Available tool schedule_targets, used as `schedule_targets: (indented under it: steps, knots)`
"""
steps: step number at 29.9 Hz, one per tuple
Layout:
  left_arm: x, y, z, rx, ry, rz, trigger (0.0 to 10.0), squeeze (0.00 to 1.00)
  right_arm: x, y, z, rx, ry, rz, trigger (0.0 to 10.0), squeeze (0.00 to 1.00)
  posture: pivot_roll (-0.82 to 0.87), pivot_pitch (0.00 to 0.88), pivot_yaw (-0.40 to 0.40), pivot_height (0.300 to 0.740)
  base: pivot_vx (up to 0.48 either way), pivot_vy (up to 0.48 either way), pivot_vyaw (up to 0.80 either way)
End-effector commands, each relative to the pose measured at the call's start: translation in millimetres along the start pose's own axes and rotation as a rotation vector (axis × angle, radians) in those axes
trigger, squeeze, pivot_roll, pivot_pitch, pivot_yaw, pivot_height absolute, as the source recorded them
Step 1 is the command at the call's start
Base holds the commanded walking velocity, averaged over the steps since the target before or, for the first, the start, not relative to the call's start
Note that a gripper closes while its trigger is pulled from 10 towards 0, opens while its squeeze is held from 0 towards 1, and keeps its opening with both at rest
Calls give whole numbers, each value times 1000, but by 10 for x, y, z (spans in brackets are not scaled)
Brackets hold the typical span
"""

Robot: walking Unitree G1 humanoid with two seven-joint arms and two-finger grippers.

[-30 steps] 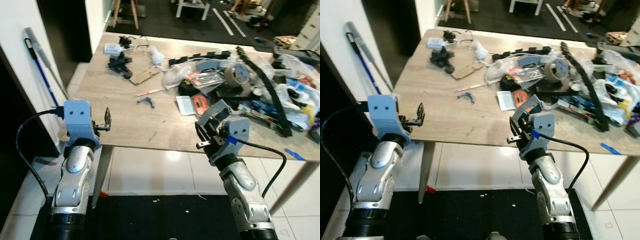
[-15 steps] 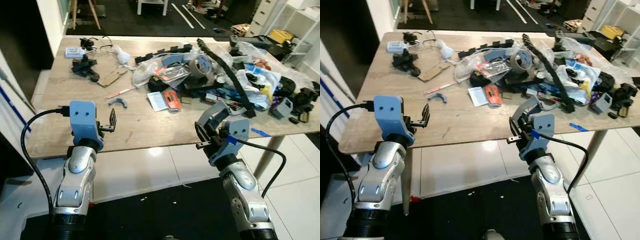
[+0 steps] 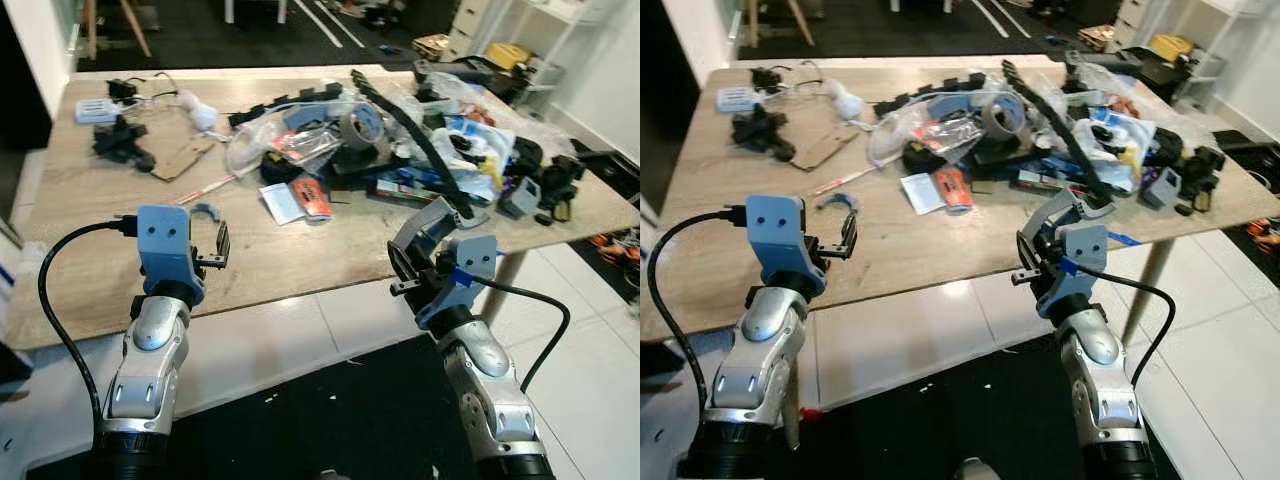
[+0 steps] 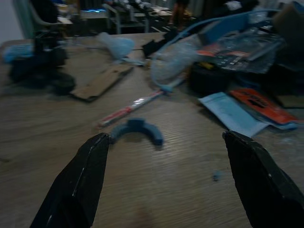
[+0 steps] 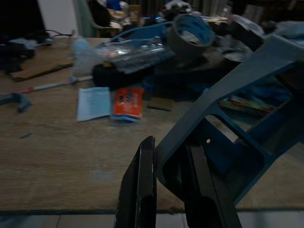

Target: Picking trash to rubbish bin

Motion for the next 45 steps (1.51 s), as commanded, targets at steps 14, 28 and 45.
schedule_targets:
  steps: [14, 28, 45]
  knots:
    - [-47, 43, -52, -14, -19, 8, 10000, 0, -12, 5, -28, 3, -13, 14, 10000, 0, -56, 144, -78, 740, 0, 0, -507]
    - [-43, 36, -49, -8, -18, 7, 10000, 0, -22, -12, -24, 18, -19, 18, 10000, 0, -60, 146, -80, 740, 0, 0, -513]
    - [-28, 70, -50, -18, -9, 8, 10000, 0, -63, -33, -43, 33, -31, 26, 10000, 0, -40, 102, -88, 740, 0, 0, -510]
Point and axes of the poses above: a point about 5 cm out from each wrist's last joint towards the gripper, its own z axis pointing out of the wrist towards the gripper, its own x axis along the axis of the wrist's last joint, y = z × x, the point moved 1 cm from there along z, pointing out of the wrist towards the gripper, and after that the axes turned 7 degrees about z, right-handed, at the moved point
